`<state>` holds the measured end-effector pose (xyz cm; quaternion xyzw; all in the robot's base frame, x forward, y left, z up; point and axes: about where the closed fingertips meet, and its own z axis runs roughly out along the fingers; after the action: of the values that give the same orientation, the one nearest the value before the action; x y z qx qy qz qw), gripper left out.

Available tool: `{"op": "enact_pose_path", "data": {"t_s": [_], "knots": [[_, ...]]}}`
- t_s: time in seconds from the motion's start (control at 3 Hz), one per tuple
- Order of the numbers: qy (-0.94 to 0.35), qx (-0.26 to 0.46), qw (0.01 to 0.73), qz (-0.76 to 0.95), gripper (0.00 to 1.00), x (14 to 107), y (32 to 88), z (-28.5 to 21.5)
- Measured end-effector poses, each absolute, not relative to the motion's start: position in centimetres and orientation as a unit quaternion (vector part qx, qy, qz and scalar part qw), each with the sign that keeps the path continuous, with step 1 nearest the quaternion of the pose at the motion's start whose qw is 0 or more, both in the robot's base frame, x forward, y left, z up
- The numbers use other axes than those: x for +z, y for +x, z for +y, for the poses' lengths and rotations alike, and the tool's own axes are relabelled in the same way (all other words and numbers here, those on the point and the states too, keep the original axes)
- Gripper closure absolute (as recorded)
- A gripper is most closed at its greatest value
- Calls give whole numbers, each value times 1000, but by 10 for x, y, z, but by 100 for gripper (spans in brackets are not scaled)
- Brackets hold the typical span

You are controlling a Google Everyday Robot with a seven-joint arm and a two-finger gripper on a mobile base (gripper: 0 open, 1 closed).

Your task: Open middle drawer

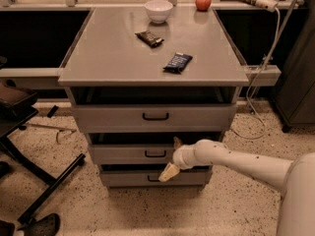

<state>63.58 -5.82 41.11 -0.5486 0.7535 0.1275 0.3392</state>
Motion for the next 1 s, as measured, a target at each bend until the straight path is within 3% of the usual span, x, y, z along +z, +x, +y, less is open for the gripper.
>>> {"op": "enact_pose_path", "data": {"t_s": [1.0], "knots": [[-553,152,322,753,0,420,609,-50]]}}
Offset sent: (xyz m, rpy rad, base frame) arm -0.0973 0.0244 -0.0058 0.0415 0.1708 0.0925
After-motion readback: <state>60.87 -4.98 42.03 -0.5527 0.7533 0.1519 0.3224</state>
